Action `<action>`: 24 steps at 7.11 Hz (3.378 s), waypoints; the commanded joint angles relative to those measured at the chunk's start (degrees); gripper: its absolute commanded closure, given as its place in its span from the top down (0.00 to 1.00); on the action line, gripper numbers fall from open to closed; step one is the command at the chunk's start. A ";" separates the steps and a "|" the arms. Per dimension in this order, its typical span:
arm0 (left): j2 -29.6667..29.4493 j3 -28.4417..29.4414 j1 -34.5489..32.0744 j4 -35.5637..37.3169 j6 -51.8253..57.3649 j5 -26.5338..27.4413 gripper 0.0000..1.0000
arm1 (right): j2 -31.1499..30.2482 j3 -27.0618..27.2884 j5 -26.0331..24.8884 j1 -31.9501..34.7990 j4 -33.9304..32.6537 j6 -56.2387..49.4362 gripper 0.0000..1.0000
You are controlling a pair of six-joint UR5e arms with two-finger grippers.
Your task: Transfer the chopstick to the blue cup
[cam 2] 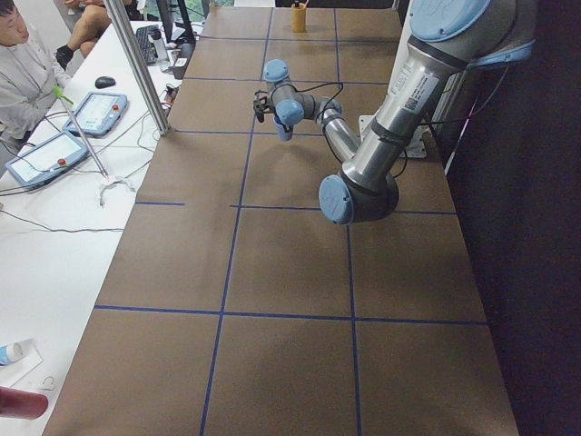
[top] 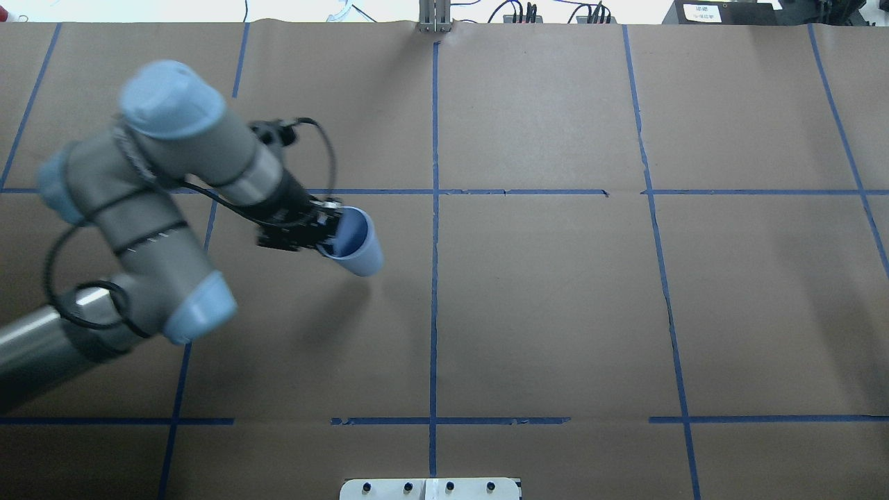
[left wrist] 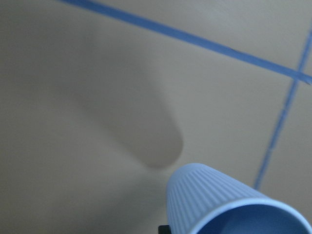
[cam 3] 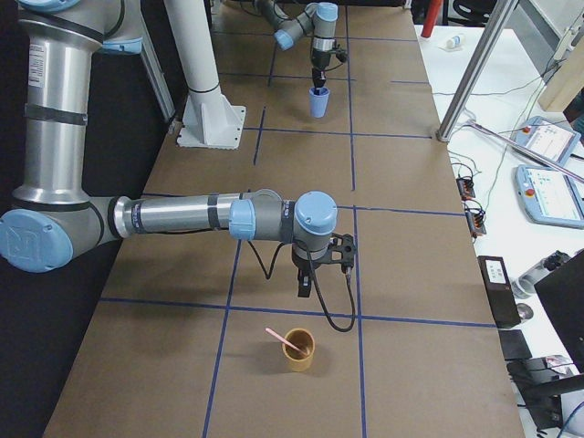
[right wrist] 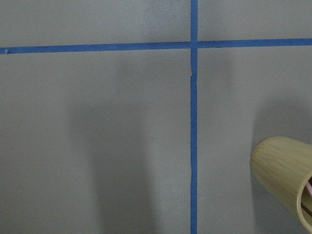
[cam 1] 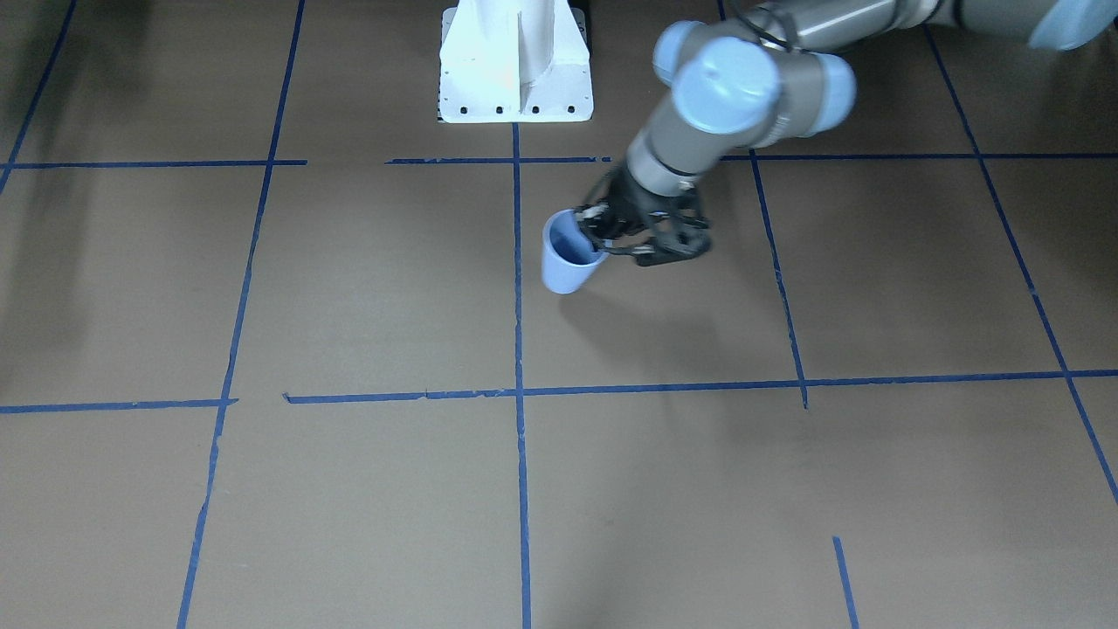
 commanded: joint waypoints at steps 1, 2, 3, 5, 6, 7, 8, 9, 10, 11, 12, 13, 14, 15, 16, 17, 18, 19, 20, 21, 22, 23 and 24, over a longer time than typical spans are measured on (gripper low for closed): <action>-2.79 0.93 3.92 1.43 -1.21 6.21 0.00 | 0.05 -0.07 0.50 -0.16 0.00 0.00 1.00; -2.96 2.07 5.59 1.34 -1.21 8.93 0.00 | 0.05 -0.08 0.77 -0.16 0.00 0.09 1.00; -2.97 2.51 6.22 1.43 -1.21 9.30 0.01 | 0.05 -0.08 0.77 -0.16 0.00 0.09 1.00; -3.05 2.69 6.66 1.34 -0.95 9.31 0.08 | -0.04 -0.16 1.21 -0.07 0.00 0.00 1.00; -3.05 2.95 6.92 1.17 -0.86 9.31 0.24 | -0.04 -0.16 1.12 -0.16 0.00 0.00 1.00; -3.49 2.96 6.92 1.08 -0.78 9.31 0.57 | -0.04 -0.16 1.12 -0.16 0.00 0.00 1.00; -3.67 2.96 6.92 1.08 -0.86 9.31 0.99 | 0.04 -0.25 1.12 -0.16 0.00 0.00 1.00; -4.37 1.39 6.58 1.43 -1.30 9.22 1.00 | -0.04 -0.25 1.04 -0.25 0.00 0.00 1.00; -4.11 -2.28 5.27 1.78 -1.56 9.31 1.00 | -0.04 -0.08 1.03 -0.16 0.09 0.00 1.00; -3.41 -7.02 2.47 4.04 -1.48 9.05 1.00 | -0.04 0.10 0.69 -0.08 0.09 -0.44 1.00; -0.36 -14.37 0.62 8.24 -1.39 9.04 1.00 | -0.48 0.36 -1.23 0.27 0.09 -0.87 1.00; 4.37 -21.23 -1.14 10.90 -0.87 8.96 1.00 | -0.74 -0.16 -4.73 1.41 0.09 -2.53 0.99; 6.76 -23.48 -2.55 11.62 -0.78 8.78 1.00 | -1.27 -1.64 -5.29 3.68 -0.09 -8.38 0.99; 7.40 -23.85 -3.61 11.71 -0.69 8.69 1.00 | -1.19 -5.05 -5.47 7.18 0.00 -12.09 0.99; 8.62 -24.02 -3.80 11.63 -0.77 8.87 1.00 | -1.71 -7.52 -5.03 10.44 -0.09 -15.96 0.99; 8.72 -24.46 -3.80 11.71 -0.78 8.95 1.00 | -4.32 -7.37 -5.38 10.91 0.09 -16.52 0.99; 8.90 -24.55 -3.80 11.71 -0.78 8.96 1.00 | -4.96 -8.41 -5.47 10.91 0.00 -16.09 0.98; 8.90 -25.08 -3.97 11.63 -0.78 8.96 1.00 | -5.57 -8.51 -5.38 10.91 -0.09 -15.65 0.96; 8.99 -25.25 -3.97 11.71 -0.86 8.96 1.00 | -5.58 -9.03 -5.38 10.82 -0.09 -15.64 0.95; 9.07 -25.26 -3.97 11.71 -0.86 9.04 1.00 | -5.23 -9.39 -5.38 10.82 0.00 -15.64 0.90; 9.77 -25.69 -3.97 11.63 -0.86 9.04 1.00 | -4.88 -9.39 -5.38 10.82 0.00 -15.64 0.89; 9.78 -25.78 -3.97 11.63 -0.86 9.04 1.00 | -4.88 -9.39 -5.38 10.82 0.09 -15.64 0.85; 9.78 -25.78 -3.97 11.63 -0.86 9.04 1.00 | -6.01 -9.83 -5.38 10.82 5.40 -15.47 0.87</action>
